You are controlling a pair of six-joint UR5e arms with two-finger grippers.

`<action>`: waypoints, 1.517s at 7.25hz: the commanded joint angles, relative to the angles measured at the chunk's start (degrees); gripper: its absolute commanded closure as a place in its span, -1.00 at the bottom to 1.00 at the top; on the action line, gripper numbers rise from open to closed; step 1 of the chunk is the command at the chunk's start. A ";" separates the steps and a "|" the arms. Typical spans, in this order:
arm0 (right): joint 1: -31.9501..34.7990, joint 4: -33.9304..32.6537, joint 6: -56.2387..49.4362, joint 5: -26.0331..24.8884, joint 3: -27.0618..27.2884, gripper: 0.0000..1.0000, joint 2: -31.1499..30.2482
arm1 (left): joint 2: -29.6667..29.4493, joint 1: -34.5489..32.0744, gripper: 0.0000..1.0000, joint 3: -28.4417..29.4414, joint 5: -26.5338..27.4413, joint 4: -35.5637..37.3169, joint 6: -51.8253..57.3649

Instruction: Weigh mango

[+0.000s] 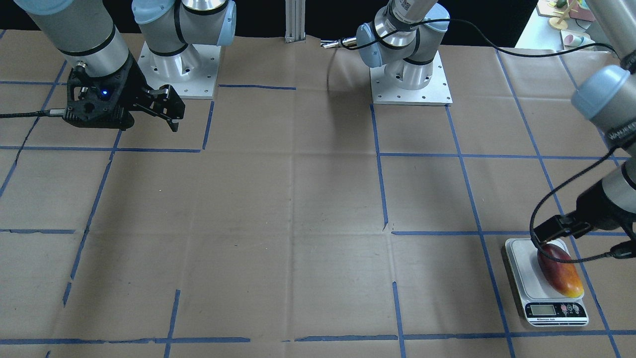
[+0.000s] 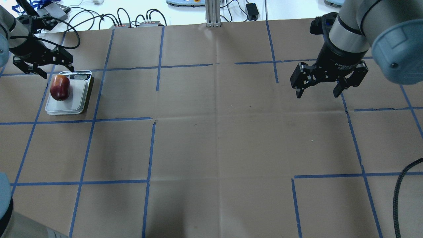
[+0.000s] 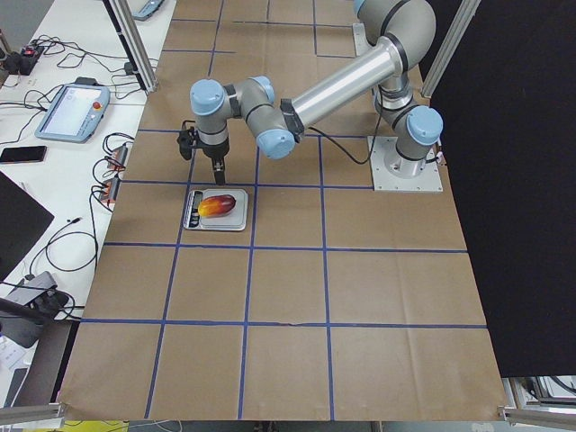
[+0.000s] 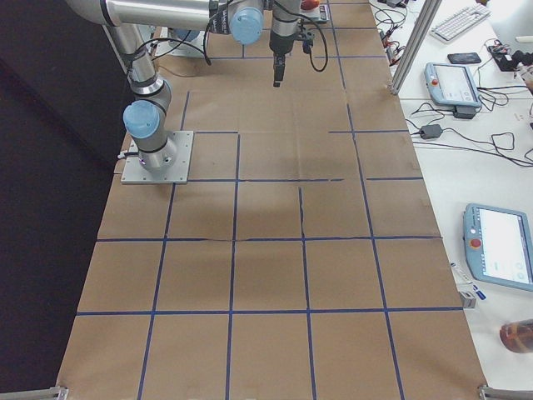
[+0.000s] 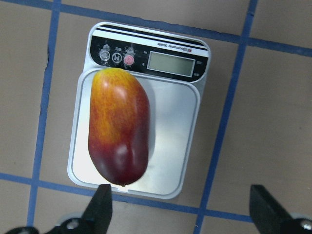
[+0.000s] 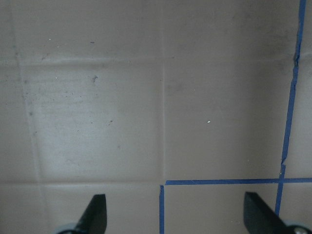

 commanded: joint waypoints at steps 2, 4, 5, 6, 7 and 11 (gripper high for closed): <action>0.00 0.00 0.00 0.00 0.00 -1.00 0.00 | 12.24 -11.95 -1.00 -4.93 0.01 -6.29 -14.29; 0.00 0.00 0.00 0.00 0.00 -1.00 0.00 | 13.58 -16.72 -1.00 -4.24 0.18 -8.86 -16.08; 0.00 0.00 0.00 0.00 0.00 -1.00 0.00 | 13.76 -18.39 -1.00 -3.54 1.06 -9.74 -16.08; 0.00 0.00 0.00 0.00 0.00 -1.00 0.00 | 13.76 -19.01 -1.00 -3.44 1.15 -10.71 -15.82; 0.00 0.00 0.00 0.00 0.00 -1.00 0.00 | 13.76 -19.28 -1.00 -3.44 1.07 -11.50 -15.29; 0.00 0.00 0.00 0.00 0.00 -1.00 0.00 | 14.37 -22.10 -1.00 -3.36 2.03 -13.34 -7.32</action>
